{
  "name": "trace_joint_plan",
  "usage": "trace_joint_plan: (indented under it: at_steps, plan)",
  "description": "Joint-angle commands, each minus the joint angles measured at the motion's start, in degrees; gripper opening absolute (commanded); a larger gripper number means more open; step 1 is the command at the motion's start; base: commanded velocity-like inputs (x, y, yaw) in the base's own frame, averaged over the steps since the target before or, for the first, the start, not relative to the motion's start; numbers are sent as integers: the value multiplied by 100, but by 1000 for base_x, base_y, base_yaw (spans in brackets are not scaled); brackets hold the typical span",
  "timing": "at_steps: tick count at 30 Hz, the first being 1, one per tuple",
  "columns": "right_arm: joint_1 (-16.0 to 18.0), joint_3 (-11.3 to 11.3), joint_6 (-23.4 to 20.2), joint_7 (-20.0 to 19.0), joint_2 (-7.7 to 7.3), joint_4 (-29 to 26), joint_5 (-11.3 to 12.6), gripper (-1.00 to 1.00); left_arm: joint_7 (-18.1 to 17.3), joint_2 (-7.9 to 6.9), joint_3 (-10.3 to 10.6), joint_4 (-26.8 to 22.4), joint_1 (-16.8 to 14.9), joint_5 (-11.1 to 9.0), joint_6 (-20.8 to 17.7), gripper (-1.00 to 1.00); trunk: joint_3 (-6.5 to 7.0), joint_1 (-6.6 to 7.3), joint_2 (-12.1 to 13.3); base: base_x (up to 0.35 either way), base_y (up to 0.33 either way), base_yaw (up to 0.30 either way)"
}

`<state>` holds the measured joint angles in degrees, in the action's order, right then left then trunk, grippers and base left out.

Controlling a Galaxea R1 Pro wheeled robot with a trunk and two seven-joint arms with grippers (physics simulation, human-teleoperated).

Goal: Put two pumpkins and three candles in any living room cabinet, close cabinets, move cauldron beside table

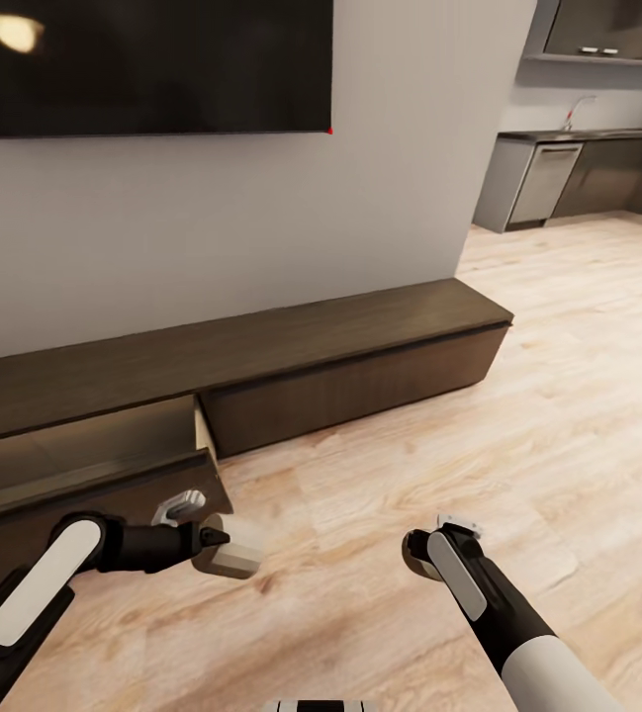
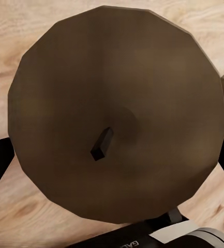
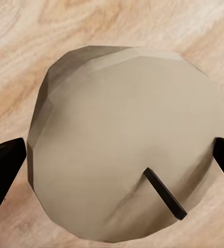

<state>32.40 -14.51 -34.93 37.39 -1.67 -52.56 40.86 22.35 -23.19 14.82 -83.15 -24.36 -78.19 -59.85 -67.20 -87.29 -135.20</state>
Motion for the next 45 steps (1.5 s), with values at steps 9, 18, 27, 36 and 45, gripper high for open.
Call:
trace_joint_plan:
  at_steps: [9, 18, 27, 36, 45]
  plan:
    - [4, -26, -20, 49, -9, -12, 44, -100, 50, -50, 15, 53, -7, -83, 8, -100, -4, 1, -2, -150, 118, 284]
    - [3, -26, -29, 49, -9, -10, 44, -100, 40, -56, 11, 54, -7, -82, 8, -100, -4, 1, -2, -91, 273, 284]
    - [4, -24, -38, 47, -2, -11, 51, -100, 257, -63, -188, 47, -7, 108, -1, -100, 67, 89, 158, -1, 25, 286]
    - [12, -10, -243, 48, 29, -27, 55, -100, 1316, -36, -249, 55, -7, 423, 8, -100, 217, 287, 519, 0, 0, 286]
    - [12, 15, -780, 374, 35, -302, 117, -100, 1760, 4, -224, 194, -7, 423, 8, -100, 346, 485, 880, 0, 0, 282]
